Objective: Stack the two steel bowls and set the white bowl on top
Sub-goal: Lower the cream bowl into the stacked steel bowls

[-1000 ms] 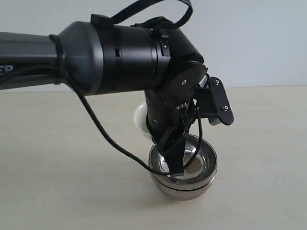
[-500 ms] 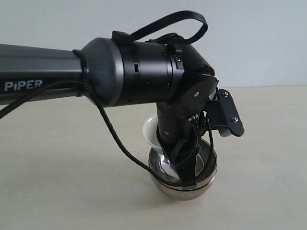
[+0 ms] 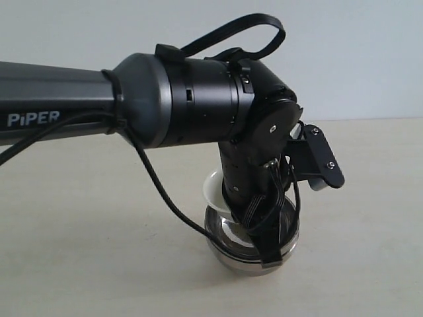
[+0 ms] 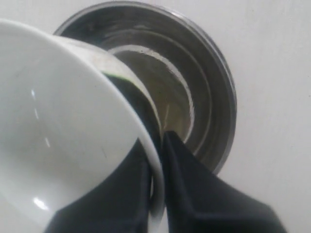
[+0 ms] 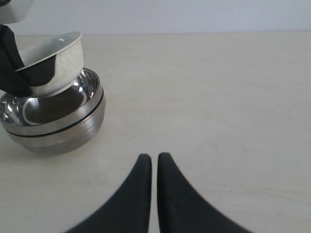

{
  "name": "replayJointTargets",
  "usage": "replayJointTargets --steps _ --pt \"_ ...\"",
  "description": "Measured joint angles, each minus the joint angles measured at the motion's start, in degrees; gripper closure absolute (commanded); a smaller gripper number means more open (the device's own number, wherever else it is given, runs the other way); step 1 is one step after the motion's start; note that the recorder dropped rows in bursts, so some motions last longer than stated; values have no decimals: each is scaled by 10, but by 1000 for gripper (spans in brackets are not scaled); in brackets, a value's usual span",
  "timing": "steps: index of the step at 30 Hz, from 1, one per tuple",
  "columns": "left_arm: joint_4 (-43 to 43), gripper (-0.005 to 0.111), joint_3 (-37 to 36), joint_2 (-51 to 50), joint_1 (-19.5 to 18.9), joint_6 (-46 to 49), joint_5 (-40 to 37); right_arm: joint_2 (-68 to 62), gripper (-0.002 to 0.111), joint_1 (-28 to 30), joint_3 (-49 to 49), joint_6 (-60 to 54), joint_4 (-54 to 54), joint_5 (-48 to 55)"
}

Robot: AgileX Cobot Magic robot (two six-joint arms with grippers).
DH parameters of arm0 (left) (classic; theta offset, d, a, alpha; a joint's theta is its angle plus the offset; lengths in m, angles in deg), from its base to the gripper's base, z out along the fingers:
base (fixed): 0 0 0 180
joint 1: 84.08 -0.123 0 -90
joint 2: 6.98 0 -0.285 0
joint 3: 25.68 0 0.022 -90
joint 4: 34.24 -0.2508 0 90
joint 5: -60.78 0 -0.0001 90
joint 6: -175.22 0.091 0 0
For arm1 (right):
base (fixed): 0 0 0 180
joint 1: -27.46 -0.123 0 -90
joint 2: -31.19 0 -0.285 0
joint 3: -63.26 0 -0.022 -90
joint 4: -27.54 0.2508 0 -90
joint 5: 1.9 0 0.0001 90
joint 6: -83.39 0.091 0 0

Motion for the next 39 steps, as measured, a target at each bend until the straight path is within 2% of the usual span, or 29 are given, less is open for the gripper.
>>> replayJointTargets --steps 7,17,39 --pt "26 103 0 -1 0 10 1 0 108 0 0 0 0 0" --pt "28 103 0 -32 0 11 1 0 108 0 0 0 0 0" --pt "28 103 0 -32 0 12 1 0 108 0 0 0 0 0"
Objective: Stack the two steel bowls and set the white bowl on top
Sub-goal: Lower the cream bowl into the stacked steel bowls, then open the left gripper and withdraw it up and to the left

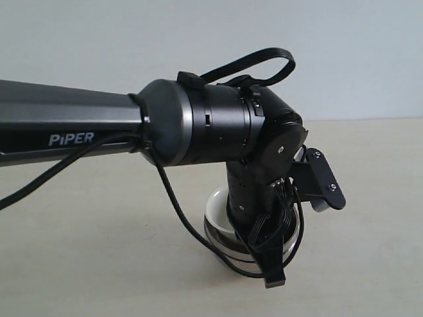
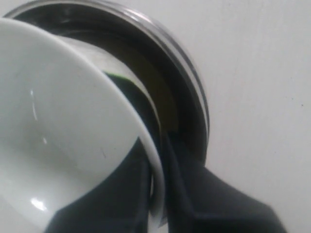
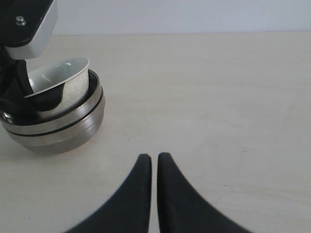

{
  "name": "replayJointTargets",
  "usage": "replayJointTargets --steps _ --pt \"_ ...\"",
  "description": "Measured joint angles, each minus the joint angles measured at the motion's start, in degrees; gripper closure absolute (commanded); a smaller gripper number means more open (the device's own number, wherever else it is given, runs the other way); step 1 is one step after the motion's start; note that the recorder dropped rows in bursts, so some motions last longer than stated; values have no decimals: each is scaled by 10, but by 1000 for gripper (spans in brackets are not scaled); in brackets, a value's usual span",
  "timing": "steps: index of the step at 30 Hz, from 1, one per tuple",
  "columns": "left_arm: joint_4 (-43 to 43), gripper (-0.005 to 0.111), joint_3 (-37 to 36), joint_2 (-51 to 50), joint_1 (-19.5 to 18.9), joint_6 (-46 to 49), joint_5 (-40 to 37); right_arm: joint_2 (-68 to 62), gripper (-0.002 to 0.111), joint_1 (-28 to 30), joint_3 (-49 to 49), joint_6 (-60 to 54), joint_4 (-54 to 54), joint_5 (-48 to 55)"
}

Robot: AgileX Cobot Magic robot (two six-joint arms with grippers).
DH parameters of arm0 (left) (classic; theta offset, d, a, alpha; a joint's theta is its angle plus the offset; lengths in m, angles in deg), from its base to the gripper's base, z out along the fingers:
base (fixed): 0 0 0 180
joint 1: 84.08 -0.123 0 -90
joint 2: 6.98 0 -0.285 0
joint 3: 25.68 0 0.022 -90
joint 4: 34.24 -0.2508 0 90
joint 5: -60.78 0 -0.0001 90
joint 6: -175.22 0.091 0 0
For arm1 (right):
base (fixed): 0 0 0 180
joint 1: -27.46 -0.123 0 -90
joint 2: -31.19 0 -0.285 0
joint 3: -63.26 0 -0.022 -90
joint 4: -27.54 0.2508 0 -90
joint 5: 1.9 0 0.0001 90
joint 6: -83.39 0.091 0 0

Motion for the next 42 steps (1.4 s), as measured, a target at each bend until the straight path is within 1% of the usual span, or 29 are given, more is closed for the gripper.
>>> replayJointTargets --steps 6,8,10,11,12,13,17,20,25,29,35,42 --pt "1 103 13 0 0 0 -2 0 108 0 0 0 0 0" --pt "1 96 20 0 0 0 -11 0 108 0 0 0 0 0" --pt "1 76 22 0 0 0 -18 0 108 0 0 0 0 0" --pt "2 73 22 0 0 0 -18 0 108 0 0 0 0 0" --pt "2 67 22 0 0 0 -18 0 108 0 0 0 0 0" --pt "2 65 22 0 0 0 -19 0 108 0 0 0 0 0" --pt "2 65 25 0 0 0 -22 0 108 0 0 0 0 0" --pt "2 65 41 0 0 0 -53 0 108 0 0 0 0 0" --pt "-3 65 61 0 0 0 -84 0 108 0 0 0 0 0" --pt "-11 72 76 0 0 -1 -99 0 108 0 0 0 0 0" --pt "-13 78 78 12 0 -8 -111 0 108 0 0 0 0 0" --pt "-11 83 78 60 0 -35 -121 0 108 0 0 0 0 0"
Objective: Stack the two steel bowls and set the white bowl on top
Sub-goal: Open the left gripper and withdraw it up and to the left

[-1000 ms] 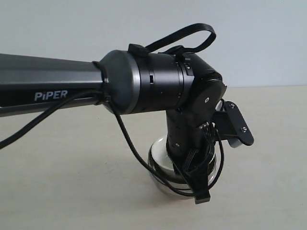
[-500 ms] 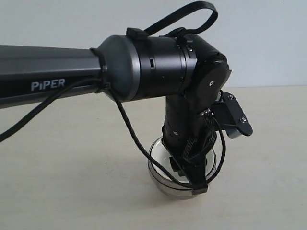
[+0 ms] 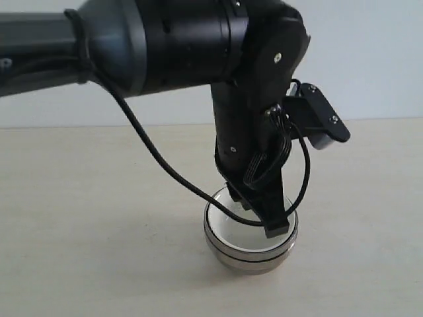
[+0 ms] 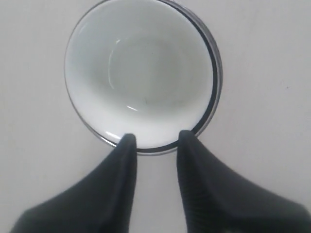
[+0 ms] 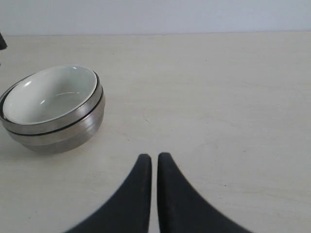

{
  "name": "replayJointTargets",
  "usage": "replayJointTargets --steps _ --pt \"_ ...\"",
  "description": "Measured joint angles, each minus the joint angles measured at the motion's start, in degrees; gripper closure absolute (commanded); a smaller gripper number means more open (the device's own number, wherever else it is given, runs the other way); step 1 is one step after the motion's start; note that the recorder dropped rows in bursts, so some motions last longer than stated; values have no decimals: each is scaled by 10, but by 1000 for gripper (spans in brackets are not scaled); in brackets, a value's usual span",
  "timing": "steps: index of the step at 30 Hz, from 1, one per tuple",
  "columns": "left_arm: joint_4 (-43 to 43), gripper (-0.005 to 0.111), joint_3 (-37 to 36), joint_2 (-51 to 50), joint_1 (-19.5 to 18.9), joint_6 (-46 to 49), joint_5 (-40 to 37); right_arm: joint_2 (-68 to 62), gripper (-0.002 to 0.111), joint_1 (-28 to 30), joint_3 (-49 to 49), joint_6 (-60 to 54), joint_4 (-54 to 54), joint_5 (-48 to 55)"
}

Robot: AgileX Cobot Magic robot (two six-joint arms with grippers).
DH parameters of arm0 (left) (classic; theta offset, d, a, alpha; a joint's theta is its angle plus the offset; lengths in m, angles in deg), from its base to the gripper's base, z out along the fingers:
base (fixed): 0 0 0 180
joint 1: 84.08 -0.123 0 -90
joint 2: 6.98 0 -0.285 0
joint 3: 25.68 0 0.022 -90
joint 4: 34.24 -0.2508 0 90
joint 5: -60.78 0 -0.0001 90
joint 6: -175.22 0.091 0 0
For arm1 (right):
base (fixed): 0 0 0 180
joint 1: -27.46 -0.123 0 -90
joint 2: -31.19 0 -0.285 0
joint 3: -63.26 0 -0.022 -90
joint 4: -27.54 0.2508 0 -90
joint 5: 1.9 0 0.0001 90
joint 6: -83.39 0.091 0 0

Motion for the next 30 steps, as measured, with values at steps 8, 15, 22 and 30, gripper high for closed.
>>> replayJointTargets --steps 8,15,22,30 --pt "12 103 -38 60 0 -29 0 0 108 0 0 0 0 0" --pt "12 103 -134 126 0 -34 21 0 108 0 0 0 0 0" --pt "10 103 -240 227 0 -79 79 0 108 0 0 0 0 0" --pt "3 103 -376 372 0 -151 146 0 108 0 0 0 0 0"
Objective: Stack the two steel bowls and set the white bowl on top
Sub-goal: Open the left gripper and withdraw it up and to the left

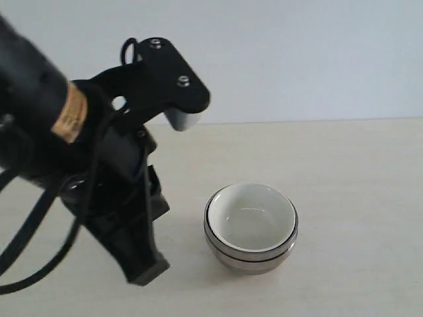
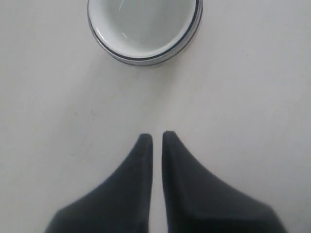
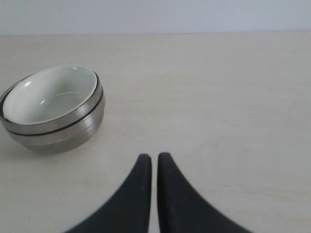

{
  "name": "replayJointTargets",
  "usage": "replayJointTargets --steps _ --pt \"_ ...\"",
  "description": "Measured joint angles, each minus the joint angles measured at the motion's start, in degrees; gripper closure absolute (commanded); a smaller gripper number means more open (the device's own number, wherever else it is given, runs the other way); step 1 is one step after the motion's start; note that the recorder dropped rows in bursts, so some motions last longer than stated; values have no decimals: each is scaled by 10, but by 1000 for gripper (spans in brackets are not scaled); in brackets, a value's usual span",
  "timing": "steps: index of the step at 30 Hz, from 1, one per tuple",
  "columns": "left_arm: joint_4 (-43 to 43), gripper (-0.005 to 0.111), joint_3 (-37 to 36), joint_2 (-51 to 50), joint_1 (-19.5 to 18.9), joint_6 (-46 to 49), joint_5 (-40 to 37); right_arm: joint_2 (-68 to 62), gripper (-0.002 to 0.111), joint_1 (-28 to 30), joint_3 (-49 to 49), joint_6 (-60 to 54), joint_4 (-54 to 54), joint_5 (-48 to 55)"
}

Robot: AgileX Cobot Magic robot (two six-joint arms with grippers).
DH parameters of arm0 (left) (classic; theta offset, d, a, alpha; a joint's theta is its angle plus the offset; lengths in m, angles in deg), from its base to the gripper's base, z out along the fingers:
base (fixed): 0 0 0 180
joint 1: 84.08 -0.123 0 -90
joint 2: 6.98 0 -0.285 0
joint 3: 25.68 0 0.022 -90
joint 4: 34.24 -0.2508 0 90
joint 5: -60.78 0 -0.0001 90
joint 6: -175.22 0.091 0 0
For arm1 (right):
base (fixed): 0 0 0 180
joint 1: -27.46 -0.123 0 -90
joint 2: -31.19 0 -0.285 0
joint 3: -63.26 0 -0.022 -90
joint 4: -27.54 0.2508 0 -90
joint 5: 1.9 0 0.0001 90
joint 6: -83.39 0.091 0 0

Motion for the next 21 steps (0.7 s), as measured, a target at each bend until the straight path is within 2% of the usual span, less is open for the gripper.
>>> replayJointTargets --steps 3,7,11,15,21 --pt "0 103 -59 56 0 -24 43 0 108 0 0 0 0 0" --pt "0 103 -141 134 0 -69 141 0 108 0 0 0 0 0" --pt "22 103 -236 217 0 -95 293 0 108 0 0 0 0 0" --pt "38 103 -320 274 0 -133 410 0 108 0 0 0 0 0" --pt "42 103 -427 335 0 -172 517 0 108 0 0 0 0 0"
